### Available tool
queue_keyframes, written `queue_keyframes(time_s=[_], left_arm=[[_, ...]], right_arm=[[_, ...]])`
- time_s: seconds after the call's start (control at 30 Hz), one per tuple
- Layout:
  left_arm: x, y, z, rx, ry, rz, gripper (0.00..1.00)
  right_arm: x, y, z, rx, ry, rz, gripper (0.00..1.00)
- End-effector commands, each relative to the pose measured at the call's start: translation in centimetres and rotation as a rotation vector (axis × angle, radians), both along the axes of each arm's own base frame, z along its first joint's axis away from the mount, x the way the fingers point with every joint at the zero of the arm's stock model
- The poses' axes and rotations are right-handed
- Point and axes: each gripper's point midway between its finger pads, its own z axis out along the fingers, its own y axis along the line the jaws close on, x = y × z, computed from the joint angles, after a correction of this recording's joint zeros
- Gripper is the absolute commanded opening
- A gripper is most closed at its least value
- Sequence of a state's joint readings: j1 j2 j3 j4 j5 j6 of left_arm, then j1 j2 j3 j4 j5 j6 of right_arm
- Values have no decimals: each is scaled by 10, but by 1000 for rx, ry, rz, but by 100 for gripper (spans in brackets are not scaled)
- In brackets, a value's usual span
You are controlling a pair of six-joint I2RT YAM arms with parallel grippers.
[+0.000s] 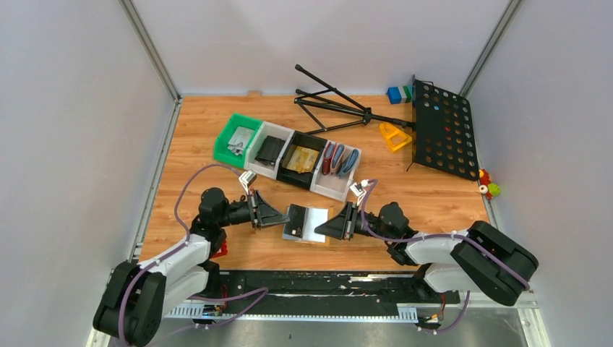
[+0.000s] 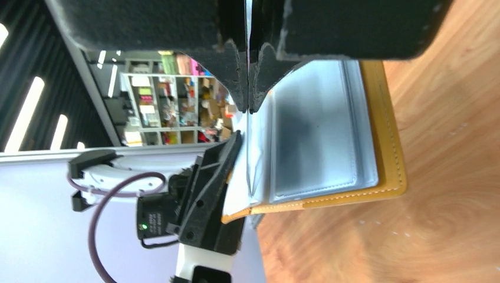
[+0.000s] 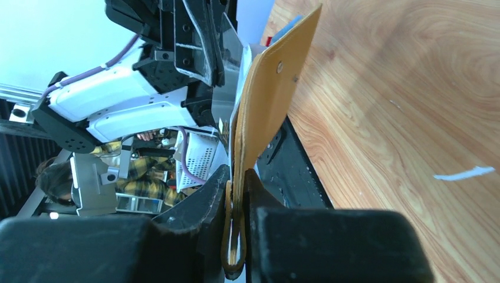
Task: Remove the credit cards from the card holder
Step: Remove the credit card from the card holder, then place the credit card in the storage box.
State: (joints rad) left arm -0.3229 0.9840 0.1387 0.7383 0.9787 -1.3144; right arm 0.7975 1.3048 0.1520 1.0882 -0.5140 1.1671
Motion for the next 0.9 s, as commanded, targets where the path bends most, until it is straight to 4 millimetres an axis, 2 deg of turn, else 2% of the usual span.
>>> queue_keyframes(time_s=[0.0,0.17,0.33,0.4,0.5,0.6,0.73,0.87], left_arm=[[16,10,-9,136,-79,28,0],[28,32,-41,394,-58,92,0],[40,36,-42,445,-66,123,0],[47,39,-39,470,-79,142,0],[63,55,-37,596,-99,201,0],[87,72,-22,710,-165,296,0],[119,86,7,786,-239,400,0],[152,96,15,866,-263,466,0]], right_arm=[[2,-8,-13,-70,-20,-24,6],[8,-16,-31,-159,-9,-71,4],[10,-22,-40,-186,-2,-77,3],[9,-21,-45,-204,3,-67,3],[8,-20,-51,-228,13,-45,2],[6,-20,-55,-247,14,-27,1],[2,-23,-64,-291,6,-12,1],[-1,-26,-62,-308,-15,2,0]])
